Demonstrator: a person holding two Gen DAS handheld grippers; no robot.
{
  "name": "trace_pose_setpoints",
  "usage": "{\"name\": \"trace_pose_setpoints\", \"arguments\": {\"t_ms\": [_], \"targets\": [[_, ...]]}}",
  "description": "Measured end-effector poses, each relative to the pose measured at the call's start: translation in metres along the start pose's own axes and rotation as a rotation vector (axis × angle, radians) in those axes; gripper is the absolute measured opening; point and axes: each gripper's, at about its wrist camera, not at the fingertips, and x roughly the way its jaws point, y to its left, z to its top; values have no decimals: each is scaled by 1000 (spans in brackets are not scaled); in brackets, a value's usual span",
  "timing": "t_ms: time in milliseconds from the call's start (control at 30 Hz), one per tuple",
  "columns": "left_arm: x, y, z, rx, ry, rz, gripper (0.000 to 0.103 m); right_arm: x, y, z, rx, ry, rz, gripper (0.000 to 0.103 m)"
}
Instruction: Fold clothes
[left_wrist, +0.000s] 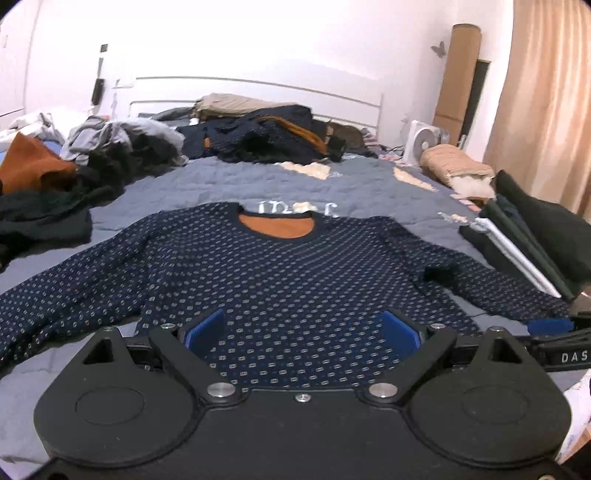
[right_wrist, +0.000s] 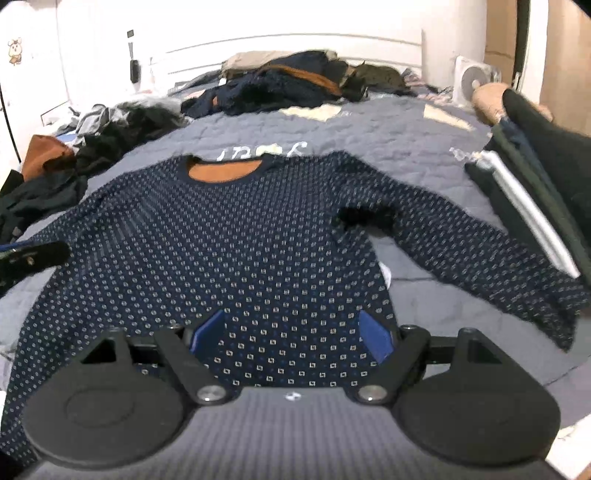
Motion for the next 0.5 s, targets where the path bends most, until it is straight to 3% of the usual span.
{"name": "trace_pose_setpoints", "arguments": {"t_ms": [233,367,500], "targets": [[-4,-1,3,-19,8,-15,93,-21,23,18,-55,-47,22,79],[3,2,1,-11,52,56,93,-19,30,21,-55,-63,56,79],[7,5,4,-40,80,63,93,-4,33,29,-55,-55,70,79]]}}
